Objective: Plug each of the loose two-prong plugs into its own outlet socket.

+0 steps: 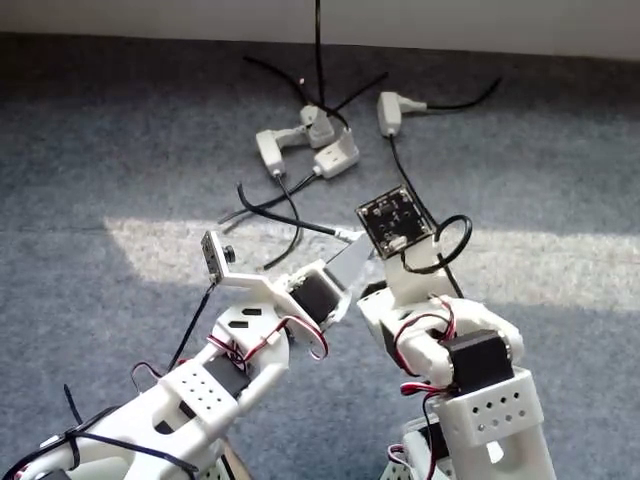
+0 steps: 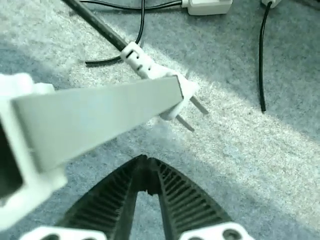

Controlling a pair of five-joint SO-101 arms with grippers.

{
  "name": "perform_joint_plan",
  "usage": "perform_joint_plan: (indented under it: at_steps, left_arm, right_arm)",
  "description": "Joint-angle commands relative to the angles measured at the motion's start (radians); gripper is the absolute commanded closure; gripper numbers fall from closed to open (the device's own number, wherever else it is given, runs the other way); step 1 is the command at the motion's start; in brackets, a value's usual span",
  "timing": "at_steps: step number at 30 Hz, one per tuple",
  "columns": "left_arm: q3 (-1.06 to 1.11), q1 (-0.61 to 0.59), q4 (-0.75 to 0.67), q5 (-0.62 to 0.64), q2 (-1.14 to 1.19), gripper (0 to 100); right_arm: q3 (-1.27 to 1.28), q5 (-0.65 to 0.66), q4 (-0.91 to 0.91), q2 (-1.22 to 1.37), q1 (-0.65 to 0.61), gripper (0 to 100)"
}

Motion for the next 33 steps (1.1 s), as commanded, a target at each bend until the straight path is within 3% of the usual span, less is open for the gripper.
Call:
perform_joint_plan:
  at_steps: [1,5,11,17,33]
  left_arm:
    - [-0.019,0.025,-0.008,0.008,-0.010,99]
    - [-0.019,0.025,-0.008,0.009,-0.010,99]
    - [-0.004,0.067,-0.008,0.005,-0.012,99]
    - [-0.002,0.065,-0.008,0.005,-0.012,99]
    - [0.007,0.065,-0.009,0.005,-0.012,99]
  right_arm:
    - [0.038,0.025,-0.111,-0.005,-0.005,99.2]
    - [0.061,0.061,-0.205,0.025,0.048,99.2]
    - [0.030,0.058,-0.351,0.274,0.156,99.2]
    - [-0.099,0.057,-0.348,0.418,0.168,99.2]
    - [-0.177,0.058,-0.375,0.493,0.243,99.2]
